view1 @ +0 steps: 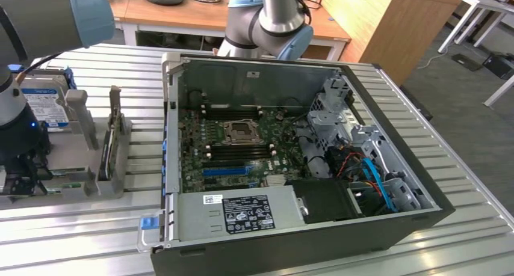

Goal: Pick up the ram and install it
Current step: 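Pick up the ram and move it above insertion slot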

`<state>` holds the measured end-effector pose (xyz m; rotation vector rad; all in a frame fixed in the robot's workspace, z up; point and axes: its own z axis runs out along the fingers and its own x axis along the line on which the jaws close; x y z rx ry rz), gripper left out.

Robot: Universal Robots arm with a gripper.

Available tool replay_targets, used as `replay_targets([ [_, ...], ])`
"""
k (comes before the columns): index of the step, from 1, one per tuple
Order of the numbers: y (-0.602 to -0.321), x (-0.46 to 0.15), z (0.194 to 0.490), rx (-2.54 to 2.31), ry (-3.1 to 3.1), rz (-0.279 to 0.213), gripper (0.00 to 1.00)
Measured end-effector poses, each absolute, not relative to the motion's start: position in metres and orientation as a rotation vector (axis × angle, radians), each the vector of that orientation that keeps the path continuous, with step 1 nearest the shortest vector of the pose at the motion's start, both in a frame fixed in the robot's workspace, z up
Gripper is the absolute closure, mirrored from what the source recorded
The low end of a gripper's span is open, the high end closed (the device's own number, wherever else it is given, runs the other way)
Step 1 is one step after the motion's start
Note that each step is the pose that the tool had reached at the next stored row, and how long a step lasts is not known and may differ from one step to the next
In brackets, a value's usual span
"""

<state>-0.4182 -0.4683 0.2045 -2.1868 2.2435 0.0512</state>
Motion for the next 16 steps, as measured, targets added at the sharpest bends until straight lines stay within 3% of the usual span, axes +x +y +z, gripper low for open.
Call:
replay_targets([
  [16, -0.4683, -0.4109, 0.2043, -2.187, 2.244, 0.051, 0.64],
])
